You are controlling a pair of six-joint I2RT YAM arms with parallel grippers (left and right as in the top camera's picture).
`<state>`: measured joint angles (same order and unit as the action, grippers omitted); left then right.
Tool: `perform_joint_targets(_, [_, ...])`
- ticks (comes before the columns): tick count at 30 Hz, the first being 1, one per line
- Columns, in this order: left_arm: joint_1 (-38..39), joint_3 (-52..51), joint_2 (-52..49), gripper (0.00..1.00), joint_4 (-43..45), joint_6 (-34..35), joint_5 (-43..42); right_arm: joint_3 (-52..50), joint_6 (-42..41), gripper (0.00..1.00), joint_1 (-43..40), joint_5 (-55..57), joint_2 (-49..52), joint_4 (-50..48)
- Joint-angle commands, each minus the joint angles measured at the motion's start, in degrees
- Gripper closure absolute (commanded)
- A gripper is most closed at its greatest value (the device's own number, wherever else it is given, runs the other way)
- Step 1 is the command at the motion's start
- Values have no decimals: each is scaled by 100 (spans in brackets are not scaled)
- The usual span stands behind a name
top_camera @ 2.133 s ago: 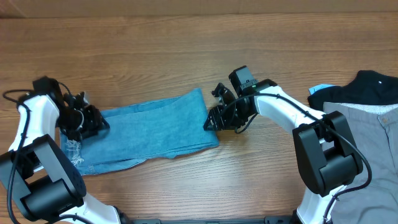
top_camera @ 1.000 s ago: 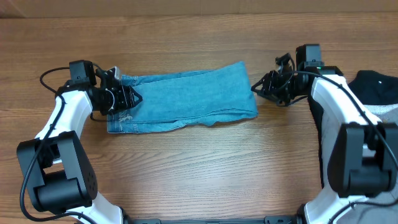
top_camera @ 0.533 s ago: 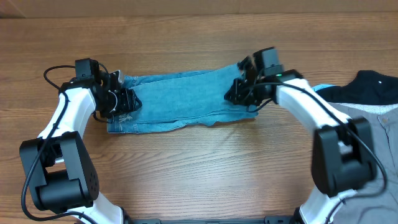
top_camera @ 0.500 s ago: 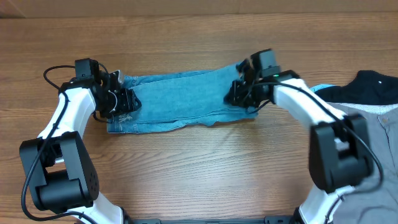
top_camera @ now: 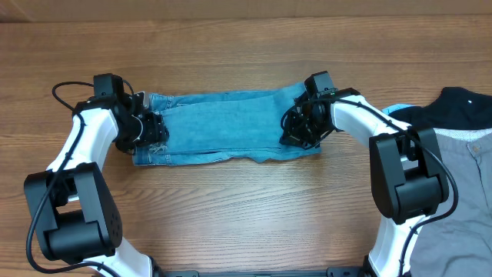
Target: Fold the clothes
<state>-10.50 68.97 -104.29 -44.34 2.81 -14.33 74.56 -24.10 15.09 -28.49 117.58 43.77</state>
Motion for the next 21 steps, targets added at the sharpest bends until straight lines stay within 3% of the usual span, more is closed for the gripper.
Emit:
perform_joint_targets(1, [-319,232,-4,20,-46,0,68,-247,129,96,-4,745,59,219])
perform_joint_targets(4, [-660,243,-7,8,-11,-153,-328,-247,164,96,-7,745,39,254])
perform_joint_targets(7, [-1010,240,-22,0,15,-785,-1045,-245,166,96,-4,748,39,267])
perform_joint_targets(14, [-1071,238,-503,0,-33,-1845,-2022,-245,162,96,-4,745,39,264])
perform_joint_targets(18, [-1005,238,-1023,0,-2,-1893,-1985,-245,162,96,-4,745,39,291])
perform_joint_targets(21, [-1012,238,-1381,6,-20,-1891,-1976,-245,162,96,-4,745,39,289])
